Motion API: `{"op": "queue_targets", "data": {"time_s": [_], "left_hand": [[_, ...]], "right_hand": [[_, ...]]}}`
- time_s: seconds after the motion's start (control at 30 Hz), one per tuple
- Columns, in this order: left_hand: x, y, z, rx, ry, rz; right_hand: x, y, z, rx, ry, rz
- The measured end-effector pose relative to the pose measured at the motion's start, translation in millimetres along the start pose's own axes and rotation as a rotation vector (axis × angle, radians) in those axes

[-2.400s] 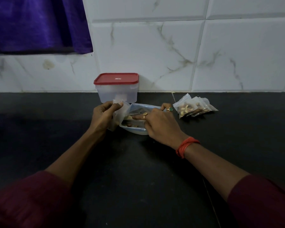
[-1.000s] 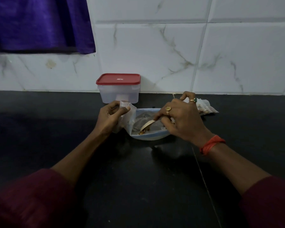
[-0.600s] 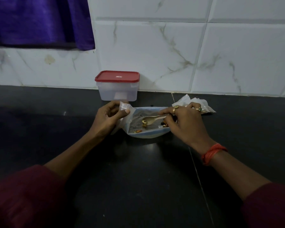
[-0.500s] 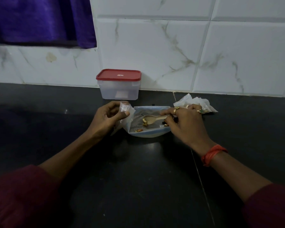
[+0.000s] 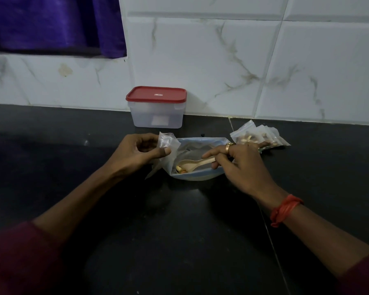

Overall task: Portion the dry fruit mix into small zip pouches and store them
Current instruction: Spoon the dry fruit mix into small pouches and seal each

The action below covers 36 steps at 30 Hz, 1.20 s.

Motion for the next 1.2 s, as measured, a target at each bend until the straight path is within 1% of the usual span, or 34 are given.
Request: {"op": "queue_targets", "data": {"time_s": [0.23, 0.33, 0.47, 0.57, 0.7, 0.83, 0.93, 1.1, 1.2], "left_hand": [[0.5, -1.0, 0.5, 0.029, 0.012, 0.133], [-1.2, -1.4, 0.5, 0.022, 0.018, 0.138], [-1.3, -0.4, -0.9, 0.025, 0.002, 0.138], [-2.3, 1.5, -0.6, 0.061, -0.029, 0.145], [-6.1, 5.4, -0.4, 0.093, -0.039, 0.137], [-1.0, 3.1, 2.4, 0.081, -0.077, 0.098], [3.7, -1.4, 4.9, 0.041, -0.119, 0.033], [4.0, -2.3, 5.0, 0.001, -0.179, -0.062], [5.4, -2.4, 5.9, -0.011, -0.215, -0.097]], "right_hand": [[-11.1, -6.3, 4.3, -0.112, -0.093, -0.090], [-12.0, -9.2, 4.0, -0.191, -0.187, -0.117], [-10.7, -10.8, 3.3, -0.206, -0.311, -0.173], [-8.7, -8.9, 3.6, -0.160, -0.373, -0.211], [-6.0, -2.2, 3.5, -0.092, -0.373, -0.247], [-3.2, 5.0, 3.2, -0.054, -0.366, -0.260], [-0.2, 12.9, 0.2, -0.007, -0.359, -0.300], [-2.4, 27.2, -3.3, 0.122, -0.300, -0.362], [-8.9, 30.7, -1.4, 0.178, -0.228, -0.396]]}}
Point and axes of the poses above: each hand's wrist, its own z-axis away from the middle knuckle, its own y-axis out of the back of the hand, x = y × z, the point moved 4 cm from there along -z, towards the middle knuckle, and after that the axes turned 14 degrees about -y, right-handed, at the moved point
